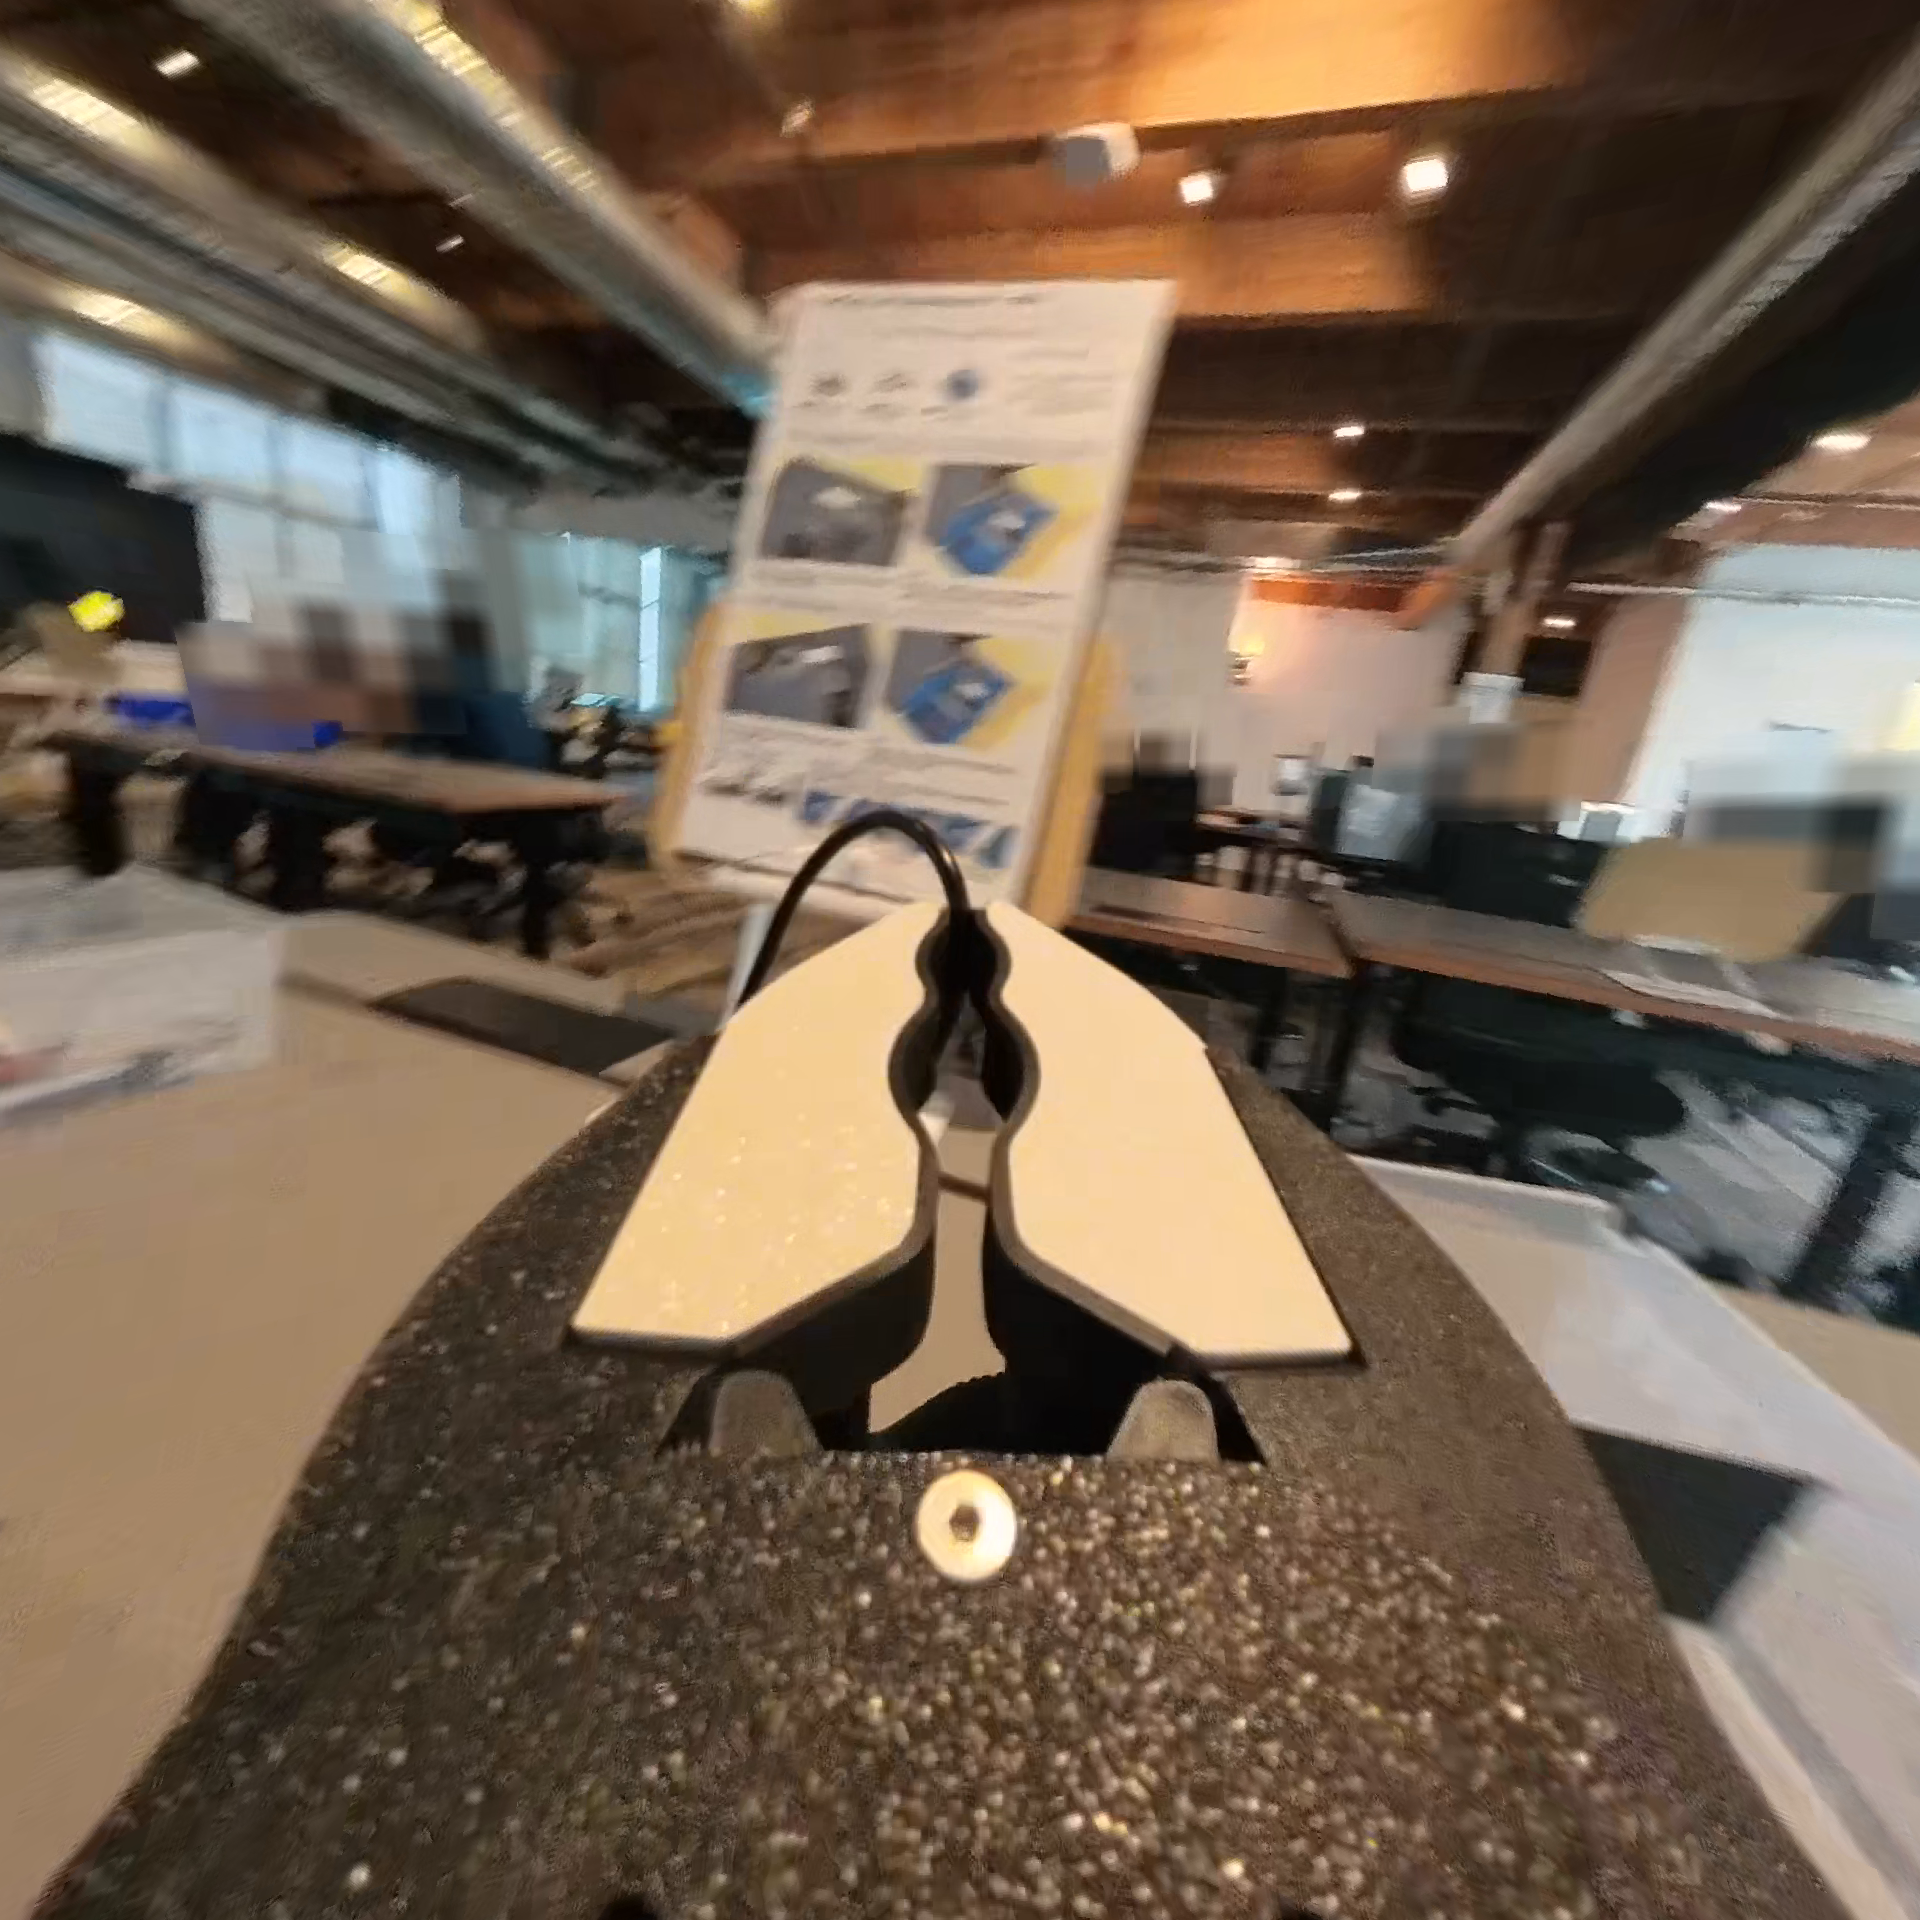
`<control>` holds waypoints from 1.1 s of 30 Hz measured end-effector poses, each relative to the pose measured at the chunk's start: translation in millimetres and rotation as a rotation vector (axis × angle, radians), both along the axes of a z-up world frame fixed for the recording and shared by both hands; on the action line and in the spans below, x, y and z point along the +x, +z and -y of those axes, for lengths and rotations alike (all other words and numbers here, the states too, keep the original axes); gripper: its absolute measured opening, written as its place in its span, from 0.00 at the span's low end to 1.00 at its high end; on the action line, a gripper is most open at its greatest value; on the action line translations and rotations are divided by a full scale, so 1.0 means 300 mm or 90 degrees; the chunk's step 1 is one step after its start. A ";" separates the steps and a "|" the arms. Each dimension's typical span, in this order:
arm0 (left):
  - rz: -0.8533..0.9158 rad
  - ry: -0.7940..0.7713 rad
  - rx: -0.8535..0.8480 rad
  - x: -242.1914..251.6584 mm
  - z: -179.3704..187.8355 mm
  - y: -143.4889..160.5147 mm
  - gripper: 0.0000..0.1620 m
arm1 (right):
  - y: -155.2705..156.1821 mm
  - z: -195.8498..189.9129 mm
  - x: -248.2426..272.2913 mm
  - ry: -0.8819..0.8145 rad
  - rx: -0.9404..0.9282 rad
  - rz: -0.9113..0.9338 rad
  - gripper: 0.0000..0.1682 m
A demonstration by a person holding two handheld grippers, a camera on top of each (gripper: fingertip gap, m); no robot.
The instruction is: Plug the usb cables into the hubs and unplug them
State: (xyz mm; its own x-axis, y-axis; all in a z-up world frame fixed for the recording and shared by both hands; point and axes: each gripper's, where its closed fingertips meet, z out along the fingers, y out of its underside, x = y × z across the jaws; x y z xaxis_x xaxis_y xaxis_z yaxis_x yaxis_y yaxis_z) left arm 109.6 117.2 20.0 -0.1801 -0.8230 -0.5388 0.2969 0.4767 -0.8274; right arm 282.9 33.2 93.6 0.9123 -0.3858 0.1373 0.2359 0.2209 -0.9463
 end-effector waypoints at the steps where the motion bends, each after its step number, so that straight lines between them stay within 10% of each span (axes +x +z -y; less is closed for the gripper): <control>1: 0.004 0.004 -0.013 -0.006 -0.014 0.010 0.15 | 0.014 0.070 0.087 -0.033 0.025 -0.023 0.01; 8: -0.014 0.033 -0.035 0.015 -0.063 -0.005 0.15 | -0.091 0.410 0.532 -0.168 0.090 -0.186 0.01; 19: -0.063 0.073 -0.008 0.049 -0.098 -0.071 0.15 | -0.450 0.302 0.654 -0.110 -0.125 -0.423 0.02; 33: -0.087 0.105 0.030 0.053 -0.120 -0.092 0.15 | -0.462 0.337 0.726 -0.327 -0.269 -0.213 0.32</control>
